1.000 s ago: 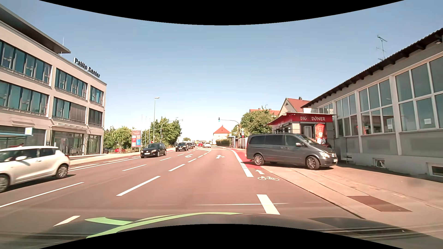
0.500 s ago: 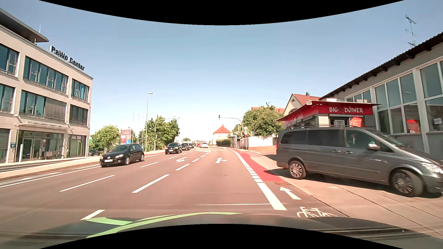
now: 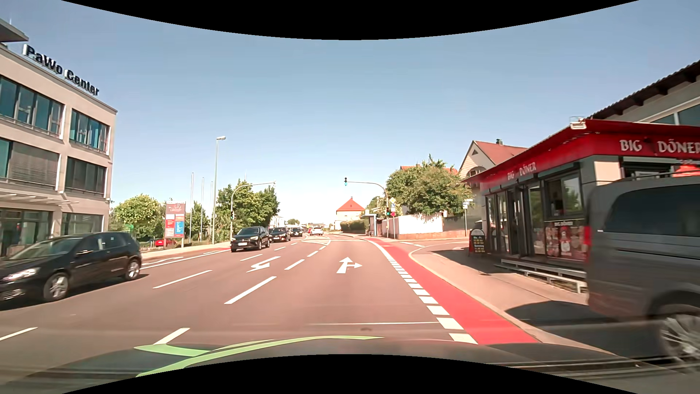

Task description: Follow the waypoints while adhering to traffic rules and regulations

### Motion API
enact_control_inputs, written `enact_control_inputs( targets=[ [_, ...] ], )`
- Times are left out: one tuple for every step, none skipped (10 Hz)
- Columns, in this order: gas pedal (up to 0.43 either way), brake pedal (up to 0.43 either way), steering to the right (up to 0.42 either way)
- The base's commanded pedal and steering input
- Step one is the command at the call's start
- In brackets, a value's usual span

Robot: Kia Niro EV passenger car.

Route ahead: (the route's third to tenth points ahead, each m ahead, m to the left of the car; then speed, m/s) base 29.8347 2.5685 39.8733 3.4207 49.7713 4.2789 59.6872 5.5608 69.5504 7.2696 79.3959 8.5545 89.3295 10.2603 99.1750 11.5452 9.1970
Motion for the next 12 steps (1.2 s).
enact_control_inputs(
  targets=[
    [0.197,0.0,0.003],
    [0.197,0.0,0.005],
    [0.197,0.0,0.008],
    [0.209,0.0,0.008],
    [0.209,0.0,0.008],
    [0.209,0.0,0.008],
    [0.22,0.0,0.006],
    [0.22,0.0,0.005],
    [0.22,0.0,0.004],
    [0.22,0.0,0.003],
    [0.22,0.0,0.003],
    [0.22,0.0,0.003]
  ],
)
